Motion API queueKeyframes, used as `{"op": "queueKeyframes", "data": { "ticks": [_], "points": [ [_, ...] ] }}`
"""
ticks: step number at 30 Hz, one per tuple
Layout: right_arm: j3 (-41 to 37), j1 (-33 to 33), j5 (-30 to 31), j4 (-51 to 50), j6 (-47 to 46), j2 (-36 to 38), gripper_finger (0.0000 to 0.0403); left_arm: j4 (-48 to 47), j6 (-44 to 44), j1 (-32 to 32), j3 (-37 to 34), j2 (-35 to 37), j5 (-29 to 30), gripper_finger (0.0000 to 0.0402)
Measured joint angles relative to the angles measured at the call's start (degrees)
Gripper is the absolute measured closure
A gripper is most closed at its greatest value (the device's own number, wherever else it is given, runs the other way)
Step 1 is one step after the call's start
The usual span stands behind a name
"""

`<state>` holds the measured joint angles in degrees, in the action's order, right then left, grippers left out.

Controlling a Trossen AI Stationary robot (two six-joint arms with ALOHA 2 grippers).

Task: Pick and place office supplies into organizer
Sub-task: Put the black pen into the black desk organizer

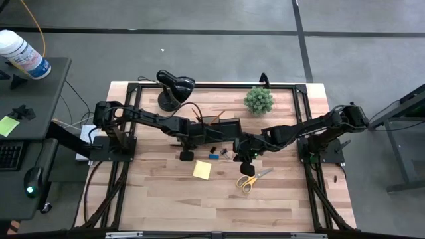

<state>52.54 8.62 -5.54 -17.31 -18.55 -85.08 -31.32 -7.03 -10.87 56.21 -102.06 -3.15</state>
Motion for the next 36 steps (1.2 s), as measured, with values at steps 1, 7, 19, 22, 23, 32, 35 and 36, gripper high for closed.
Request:
{"op": "queueKeyframes", "data": {
  "ticks": [1,7,19,22,23,32,35,36],
  "points": [
    [0.0,0.0,0.0,0.0,0.0,0.0,0.0392,0.0,0.0,0.0,0.0,0.0,-0.1,0.0385],
    [0.0,0.0,0.0,0.0,0.0,0.0,0.0392,-0.2,1.9,0.0,-0.1,0.3,-1.8,0.0395],
    [0.0,0.0,0.0,-1.2,0.2,0.0,0.0392,-6.9,2.9,0.2,2.9,4.4,-0.5,0.0399],
    [0.0,0.0,0.0,-1.6,0.4,0.0,0.0392,-6.9,2.7,0.1,4.4,6.0,0.5,0.0399],
    [0.0,0.0,0.0,-1.8,0.6,0.0,0.0392,-6.8,2.6,0.0,4.8,6.4,0.9,0.0400],
    [0.0,0.2,-0.9,-2.4,0.5,0.0,0.0392,-12.4,-2.8,2.1,6.0,6.6,-1.8,0.0401],
    [0.0,0.7,-0.8,-3.4,0.6,0.0,0.0392,-14.8,-5.7,4.8,6.0,6.6,-1.8,0.0400],
    [0.0,0.9,-0.8,-3.5,0.6,0.0,0.0392,-15.4,-6.6,5.8,6.0,6.6,-1.8,0.0398]
  ]
}}
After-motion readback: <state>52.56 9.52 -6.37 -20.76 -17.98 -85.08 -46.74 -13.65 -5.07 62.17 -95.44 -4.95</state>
